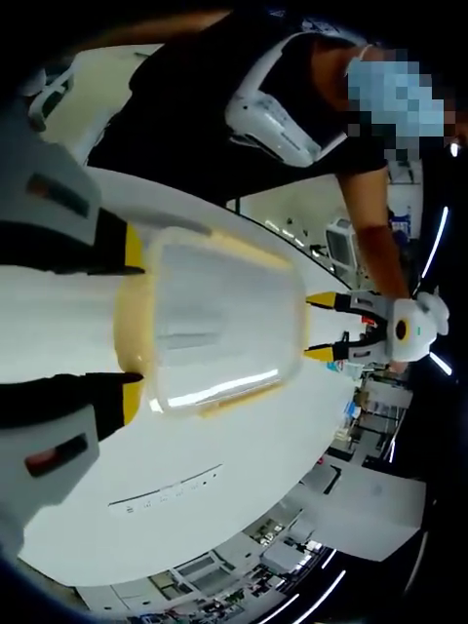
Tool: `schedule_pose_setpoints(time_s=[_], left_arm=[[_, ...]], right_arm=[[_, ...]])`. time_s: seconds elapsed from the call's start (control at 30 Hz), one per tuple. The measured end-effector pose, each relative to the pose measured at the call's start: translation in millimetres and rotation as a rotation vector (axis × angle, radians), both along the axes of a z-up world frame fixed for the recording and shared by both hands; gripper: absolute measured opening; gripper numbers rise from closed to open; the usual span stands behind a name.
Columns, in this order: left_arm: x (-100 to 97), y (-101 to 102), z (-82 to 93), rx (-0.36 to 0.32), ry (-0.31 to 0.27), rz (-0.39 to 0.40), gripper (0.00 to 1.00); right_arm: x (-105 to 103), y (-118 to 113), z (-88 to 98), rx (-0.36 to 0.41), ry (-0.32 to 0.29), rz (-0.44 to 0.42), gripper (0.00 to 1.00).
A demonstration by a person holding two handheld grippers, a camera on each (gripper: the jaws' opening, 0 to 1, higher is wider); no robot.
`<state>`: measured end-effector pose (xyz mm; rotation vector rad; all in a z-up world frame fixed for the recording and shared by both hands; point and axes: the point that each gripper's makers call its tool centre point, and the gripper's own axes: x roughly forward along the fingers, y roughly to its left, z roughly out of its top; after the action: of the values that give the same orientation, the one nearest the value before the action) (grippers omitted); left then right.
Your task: Snap each plastic latch of the storage box into its locked position after aligning the lid with the box until every specified latch is closed and the lid sits flush.
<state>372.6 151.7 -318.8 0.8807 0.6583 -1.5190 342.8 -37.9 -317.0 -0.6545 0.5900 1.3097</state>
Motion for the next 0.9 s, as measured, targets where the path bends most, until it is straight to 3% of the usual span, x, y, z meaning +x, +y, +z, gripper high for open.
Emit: schedule_pose_setpoints(time_s=[0.27,0.9], left_arm=[[0.8,0.9,-1.4,-0.025,0.005,0.005,0.37],[-4.6,1.8,-20.4,-0.059,0.024,0.012,0.37]], right_arm=[[-0.2,0.8,-2.4,0.019,-0.003,0.009,0.37],[-5.8,0.1,-33.2,-0.015,0.011,-0.011,0.37]])
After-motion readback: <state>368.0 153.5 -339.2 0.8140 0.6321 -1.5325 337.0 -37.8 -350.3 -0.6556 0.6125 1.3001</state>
